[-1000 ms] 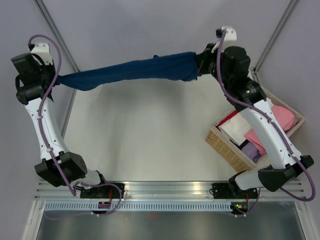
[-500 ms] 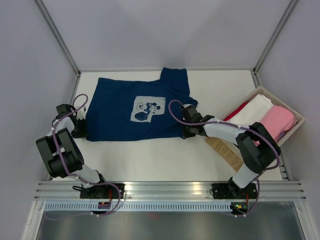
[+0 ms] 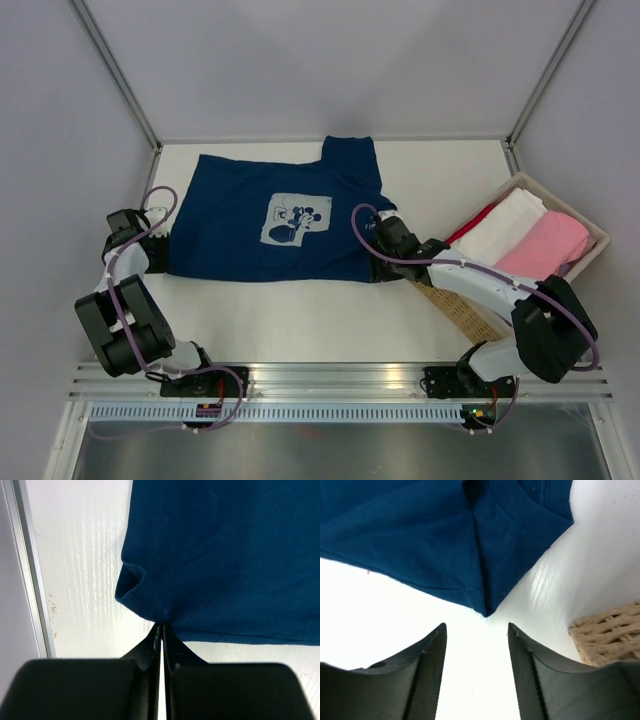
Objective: Roll the t-shirts
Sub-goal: Flatten the tshirt, then fold the tshirt
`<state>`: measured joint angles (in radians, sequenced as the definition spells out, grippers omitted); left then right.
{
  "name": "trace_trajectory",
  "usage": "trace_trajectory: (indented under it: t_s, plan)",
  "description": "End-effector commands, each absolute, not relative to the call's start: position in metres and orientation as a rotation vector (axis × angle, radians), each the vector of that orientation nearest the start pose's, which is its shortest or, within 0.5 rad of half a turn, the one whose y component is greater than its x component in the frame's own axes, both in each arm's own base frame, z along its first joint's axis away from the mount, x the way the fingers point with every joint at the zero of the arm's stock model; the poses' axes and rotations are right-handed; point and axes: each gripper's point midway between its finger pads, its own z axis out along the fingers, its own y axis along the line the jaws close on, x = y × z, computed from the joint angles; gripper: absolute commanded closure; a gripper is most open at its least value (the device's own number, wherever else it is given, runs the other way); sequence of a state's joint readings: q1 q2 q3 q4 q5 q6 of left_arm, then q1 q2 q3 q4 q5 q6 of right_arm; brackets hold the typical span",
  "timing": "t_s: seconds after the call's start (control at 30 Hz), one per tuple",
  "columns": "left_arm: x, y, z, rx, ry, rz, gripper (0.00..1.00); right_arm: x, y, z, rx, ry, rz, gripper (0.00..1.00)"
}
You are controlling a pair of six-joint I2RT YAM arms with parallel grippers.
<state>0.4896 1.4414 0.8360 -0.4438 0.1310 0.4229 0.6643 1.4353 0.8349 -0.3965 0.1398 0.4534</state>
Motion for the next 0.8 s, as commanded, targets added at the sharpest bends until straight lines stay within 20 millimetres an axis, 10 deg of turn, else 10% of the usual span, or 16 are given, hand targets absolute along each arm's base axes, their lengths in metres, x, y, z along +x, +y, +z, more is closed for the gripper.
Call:
trace_trajectory:
  t_s: [0.0, 0.13, 0.37, 0.77]
  plan:
    - [0.279, 0.142, 0.061, 0.033, 2.575, 0.169, 0.98, 0.267, 0.2, 0.09, -0.27, 2.491, 0.275, 0.4]
    - [0.284, 0.137, 0.064, 0.05, 2.561, 0.127, 0.98, 0.304, 0.225, 0.111, -0.33, 2.386, 0.3, 0.33]
    - [0.289, 0.137, 0.058, 0.04, 2.578, 0.093, 0.98, 0.352, 0.243, 0.068, -0.321, 2.447, 0.392, 0.36]
    - [0.29, 0.138, 0.058, 0.046, 2.584, 0.098, 0.98, 0.359, 0.264, 0.048, -0.323, 2.442, 0.505, 0.43]
